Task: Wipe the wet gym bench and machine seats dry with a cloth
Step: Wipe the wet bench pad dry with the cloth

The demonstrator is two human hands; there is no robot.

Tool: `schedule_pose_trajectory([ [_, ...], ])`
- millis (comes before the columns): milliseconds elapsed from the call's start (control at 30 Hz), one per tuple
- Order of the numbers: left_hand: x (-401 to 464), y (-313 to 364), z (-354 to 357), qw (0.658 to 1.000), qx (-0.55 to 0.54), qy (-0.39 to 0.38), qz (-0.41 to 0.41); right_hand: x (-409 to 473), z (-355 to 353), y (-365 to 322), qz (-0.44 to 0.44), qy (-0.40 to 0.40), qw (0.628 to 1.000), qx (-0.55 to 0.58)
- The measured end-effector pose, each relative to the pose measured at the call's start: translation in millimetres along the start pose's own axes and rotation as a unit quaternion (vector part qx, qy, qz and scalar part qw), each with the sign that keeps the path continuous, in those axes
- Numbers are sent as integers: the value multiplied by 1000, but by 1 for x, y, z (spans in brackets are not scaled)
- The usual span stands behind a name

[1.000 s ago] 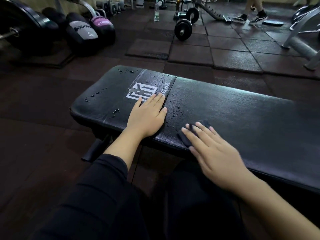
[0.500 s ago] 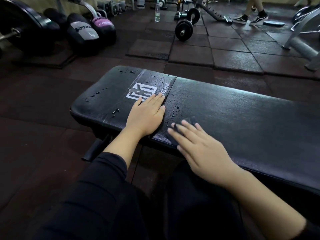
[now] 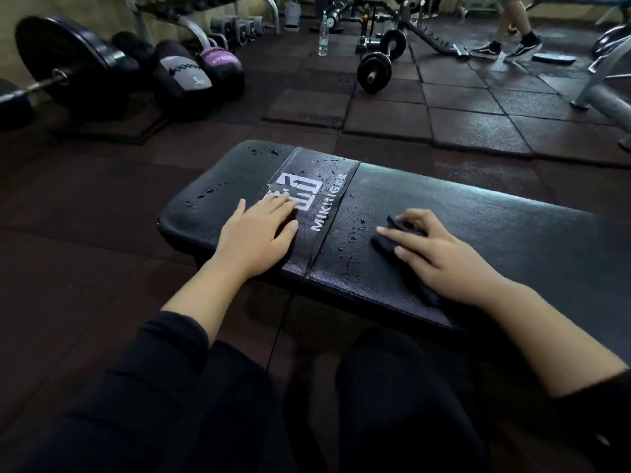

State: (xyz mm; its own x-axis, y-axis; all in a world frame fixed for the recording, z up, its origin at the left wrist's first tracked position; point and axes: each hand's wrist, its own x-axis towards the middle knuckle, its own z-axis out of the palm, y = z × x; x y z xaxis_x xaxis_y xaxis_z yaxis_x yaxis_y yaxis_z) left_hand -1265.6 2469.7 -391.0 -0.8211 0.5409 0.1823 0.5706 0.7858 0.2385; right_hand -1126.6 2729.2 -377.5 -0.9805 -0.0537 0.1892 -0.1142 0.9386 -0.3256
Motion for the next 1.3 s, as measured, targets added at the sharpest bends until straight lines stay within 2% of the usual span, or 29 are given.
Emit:
schedule_pose_trajectory([
  [267,-3,-7,10,1000,14,19,-6,31,18,-15,67,58,995,-54],
  [400,-2,-6,10,1000,9,25,-6,49,21,-13,115,58,992,-9],
  [500,-1,-6,10,1000,12,28,-4,76,21,-21,118,23,992,-34],
  [633,-3,-7,11,1000,8,30,-1,69,28,-51,53,-30,997,-44],
  [733,-3,-7,11,999,8,34,0,25,37,-70,-69,4,997,-22],
  [833,-4,-8,11,999,4,34,3,-13,29,-57,-179,-32,983,-3],
  [900,-3,-8,11,999,0,33,3,-22,15,-38,-217,-63,974,17],
  [1000,-3,-9,12,999,7,34,4,-7,-3,-7,-177,-79,980,39],
  [1100,-2,-9,13,999,8,36,1,30,-3,11,-85,-41,995,22],
  [1200,-1,-9,12,999,8,36,-2,70,12,-7,1,-21,1000,-22],
  [1300,-1,-9,12,999,7,34,0,78,27,-45,6,-37,998,-43],
])
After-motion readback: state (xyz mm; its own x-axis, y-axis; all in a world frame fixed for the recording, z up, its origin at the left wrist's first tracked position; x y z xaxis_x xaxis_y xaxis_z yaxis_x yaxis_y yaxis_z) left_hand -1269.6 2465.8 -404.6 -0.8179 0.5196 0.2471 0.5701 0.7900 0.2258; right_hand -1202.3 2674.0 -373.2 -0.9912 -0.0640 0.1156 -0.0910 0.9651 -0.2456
